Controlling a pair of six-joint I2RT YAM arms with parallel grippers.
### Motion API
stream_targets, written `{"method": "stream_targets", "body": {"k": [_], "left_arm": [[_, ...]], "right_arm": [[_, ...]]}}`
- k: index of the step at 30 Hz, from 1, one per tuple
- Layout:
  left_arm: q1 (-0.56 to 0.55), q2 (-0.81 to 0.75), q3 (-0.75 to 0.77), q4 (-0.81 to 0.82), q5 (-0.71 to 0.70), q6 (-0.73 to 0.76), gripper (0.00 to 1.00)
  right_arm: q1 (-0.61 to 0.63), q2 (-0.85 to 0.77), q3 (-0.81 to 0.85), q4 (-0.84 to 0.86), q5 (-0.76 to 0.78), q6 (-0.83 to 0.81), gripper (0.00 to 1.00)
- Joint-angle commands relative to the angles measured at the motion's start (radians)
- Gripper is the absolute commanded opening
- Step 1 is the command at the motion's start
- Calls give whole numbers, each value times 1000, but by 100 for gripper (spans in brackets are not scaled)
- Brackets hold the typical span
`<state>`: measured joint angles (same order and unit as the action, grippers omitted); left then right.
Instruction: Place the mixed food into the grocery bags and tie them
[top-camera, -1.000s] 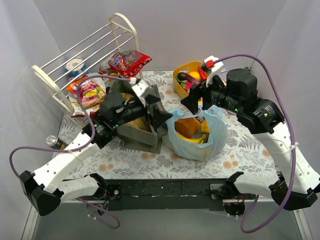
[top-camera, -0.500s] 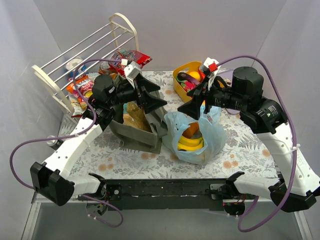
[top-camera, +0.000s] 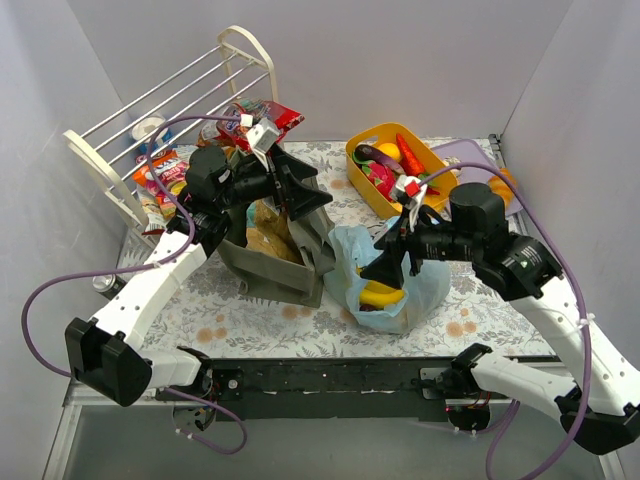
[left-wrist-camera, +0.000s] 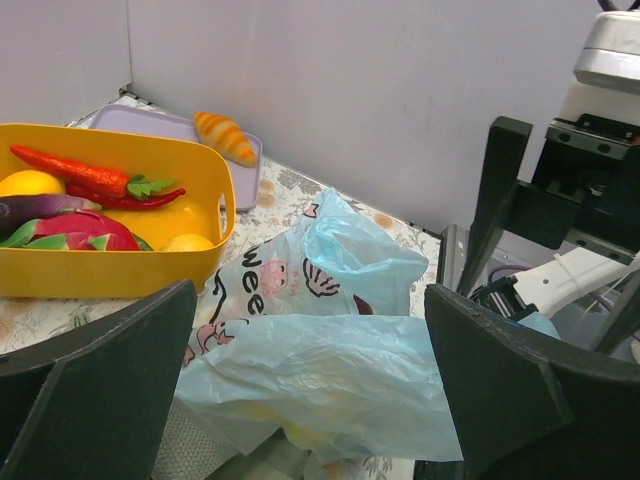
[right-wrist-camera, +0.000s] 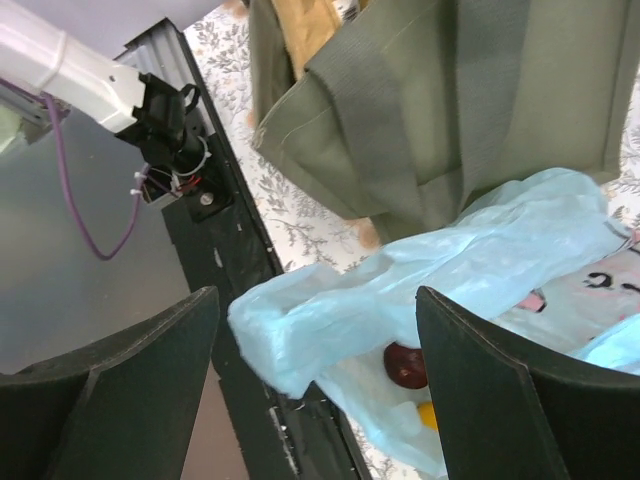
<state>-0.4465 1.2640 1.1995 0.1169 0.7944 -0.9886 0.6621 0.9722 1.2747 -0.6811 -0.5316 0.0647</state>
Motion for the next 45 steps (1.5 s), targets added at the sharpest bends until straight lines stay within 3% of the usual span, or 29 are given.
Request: {"method": "stream_targets", "body": {"k": [1, 19, 22, 23, 25, 26, 30, 36, 38, 45], "left_arm": [[9, -3, -8, 6, -9, 14, 98], [9, 40, 23, -28, -27, 48, 98], [9, 49, 23, -17, -15, 45, 98], [9, 52, 22, -13, -6, 47, 98], [9, 57, 15, 6, 46, 53, 98], [8, 57, 11, 13, 69, 57, 98], [8, 57, -11, 99, 253, 24, 98], [3, 95, 12, 314, 427, -170, 98], [-7, 121, 12, 478, 445, -246, 98], [-73, 208, 40, 582, 358, -257, 98]], "right_arm": [[10, -82, -32, 52, -4, 43, 87], [112, -90, -98, 75, 80, 55, 84], [120, -86, -110, 74, 139, 60, 73], [122, -84, -110, 74, 178, 64, 59], [122, -75, -104, 66, 241, 70, 46], [120, -70, -92, 60, 308, 67, 31], [120, -47, -8, 64, 435, 11, 1], [102, 42, 184, 89, 453, -110, 1], [84, 86, 219, 84, 411, -132, 1], [27, 175, 308, 78, 268, -172, 1]]}}
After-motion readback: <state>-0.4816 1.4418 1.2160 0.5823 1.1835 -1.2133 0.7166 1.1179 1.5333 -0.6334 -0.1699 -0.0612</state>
